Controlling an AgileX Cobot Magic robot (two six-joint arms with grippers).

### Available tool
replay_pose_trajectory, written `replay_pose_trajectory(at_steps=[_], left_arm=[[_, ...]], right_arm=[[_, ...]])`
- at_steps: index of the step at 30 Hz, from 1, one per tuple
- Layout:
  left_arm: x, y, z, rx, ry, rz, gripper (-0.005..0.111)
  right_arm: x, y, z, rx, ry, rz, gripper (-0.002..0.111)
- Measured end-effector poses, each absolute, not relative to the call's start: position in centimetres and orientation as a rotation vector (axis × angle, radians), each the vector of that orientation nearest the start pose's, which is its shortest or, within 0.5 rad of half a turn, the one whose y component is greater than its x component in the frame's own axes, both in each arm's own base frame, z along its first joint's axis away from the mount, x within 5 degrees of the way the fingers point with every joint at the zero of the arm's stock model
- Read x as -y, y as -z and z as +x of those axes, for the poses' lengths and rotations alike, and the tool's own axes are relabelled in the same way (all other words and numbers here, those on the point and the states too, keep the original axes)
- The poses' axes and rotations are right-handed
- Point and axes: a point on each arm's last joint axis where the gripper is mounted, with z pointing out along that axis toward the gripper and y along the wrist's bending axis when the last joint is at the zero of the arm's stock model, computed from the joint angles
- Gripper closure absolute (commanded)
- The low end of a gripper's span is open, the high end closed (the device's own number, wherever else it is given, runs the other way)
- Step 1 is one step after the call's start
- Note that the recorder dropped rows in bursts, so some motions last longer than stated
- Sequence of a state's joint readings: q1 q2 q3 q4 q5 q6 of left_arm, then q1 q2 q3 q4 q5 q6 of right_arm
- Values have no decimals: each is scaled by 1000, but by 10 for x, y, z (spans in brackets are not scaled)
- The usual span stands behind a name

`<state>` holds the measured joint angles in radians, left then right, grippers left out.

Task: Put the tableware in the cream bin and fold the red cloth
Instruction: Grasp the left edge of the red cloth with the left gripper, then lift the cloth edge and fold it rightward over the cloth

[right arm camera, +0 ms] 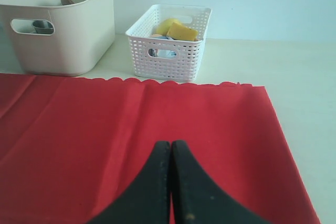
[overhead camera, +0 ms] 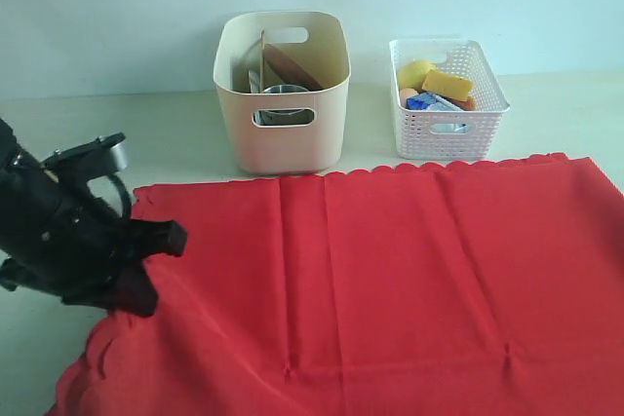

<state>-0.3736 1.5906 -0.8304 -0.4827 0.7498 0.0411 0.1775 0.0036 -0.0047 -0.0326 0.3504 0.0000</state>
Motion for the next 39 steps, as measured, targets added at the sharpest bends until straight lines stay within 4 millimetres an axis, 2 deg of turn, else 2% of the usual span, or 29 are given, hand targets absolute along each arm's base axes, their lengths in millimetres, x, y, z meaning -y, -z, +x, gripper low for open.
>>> replay_pose_trajectory(at_steps=[2, 4, 8, 10, 11, 17, 21, 26, 29, 31, 33, 39], left_arm=[[112, -172, 240, -3042, 463, 36, 99], [101, -165, 237, -3060, 390, -44, 87], [91, -157, 236, -3042, 344, -94, 43], [92, -156, 236, -3032, 357, -83, 27], [92, -156, 237, -3024, 364, -74, 23], [91, -152, 232, -3034, 371, -36, 26], [91, -142, 216, -3181, 397, 56, 26], [90, -152, 197, -3310, 439, 145, 26], [85, -147, 181, -3363, 427, 125, 26], [79, -137, 164, -3418, 405, 105, 26], [77, -131, 155, -3444, 393, 77, 26], [81, -128, 159, -3365, 462, -27, 26]], right_arm=[[-8, -183, 53, -1825, -93, -183, 108], [-8, -183, 53, -1825, -93, -183, 108], [-8, -183, 53, -1825, -93, -183, 108], [-8, -183, 53, -1825, -93, -183, 108], [-8, -183, 53, -1825, -93, -183, 108], [-8, -183, 53, -1825, -93, -183, 108], [-8, -183, 53, -1825, -93, -183, 108], [-8, -183, 53, -1825, -93, -183, 108], [-8, -183, 53, -1825, -93, -183, 108], [-8, -183, 53, -1825, -93, -183, 108], [-8, -183, 53, -1825, -93, -183, 108], [-8, -183, 53, -1825, -93, -183, 108]])
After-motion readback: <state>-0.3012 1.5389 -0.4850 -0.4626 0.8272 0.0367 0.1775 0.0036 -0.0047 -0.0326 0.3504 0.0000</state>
